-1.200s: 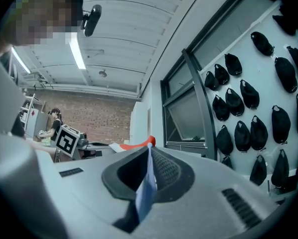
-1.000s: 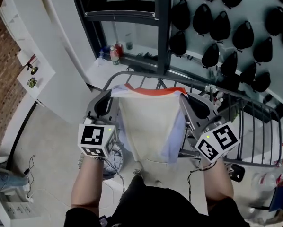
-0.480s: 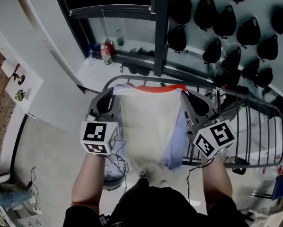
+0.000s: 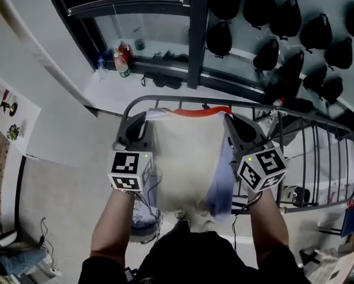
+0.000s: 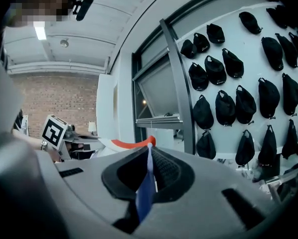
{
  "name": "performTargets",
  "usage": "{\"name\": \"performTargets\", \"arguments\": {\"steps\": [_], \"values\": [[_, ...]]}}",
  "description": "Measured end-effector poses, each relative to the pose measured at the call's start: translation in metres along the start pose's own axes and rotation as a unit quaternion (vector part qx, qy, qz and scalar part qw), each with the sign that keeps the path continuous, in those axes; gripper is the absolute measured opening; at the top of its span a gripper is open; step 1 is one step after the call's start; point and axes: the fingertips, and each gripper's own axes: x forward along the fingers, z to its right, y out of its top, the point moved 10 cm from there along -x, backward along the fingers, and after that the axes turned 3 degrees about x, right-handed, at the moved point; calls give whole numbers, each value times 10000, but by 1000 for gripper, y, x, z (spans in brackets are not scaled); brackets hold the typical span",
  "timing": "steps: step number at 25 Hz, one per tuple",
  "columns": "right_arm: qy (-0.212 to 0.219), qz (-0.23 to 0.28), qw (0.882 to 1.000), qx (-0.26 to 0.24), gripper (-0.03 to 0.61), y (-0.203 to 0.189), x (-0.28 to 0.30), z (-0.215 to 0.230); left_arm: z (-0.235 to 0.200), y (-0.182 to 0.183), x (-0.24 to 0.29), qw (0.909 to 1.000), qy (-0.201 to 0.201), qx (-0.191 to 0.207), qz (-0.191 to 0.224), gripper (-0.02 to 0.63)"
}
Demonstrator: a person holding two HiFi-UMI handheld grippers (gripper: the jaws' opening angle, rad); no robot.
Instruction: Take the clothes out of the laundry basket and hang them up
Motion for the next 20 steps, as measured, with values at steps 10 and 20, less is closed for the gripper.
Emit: {"name": "performTargets", "arguments": {"steps": [10, 20], "values": [[-324, -586, 9975, 208, 15, -59, 47, 30, -8, -54, 53, 9985, -127, -40, -540, 20], [-572, -1140, 9914, 281, 15, -106, 66, 44, 3, -92, 77, 9953, -147, 365, -885, 20]]}}
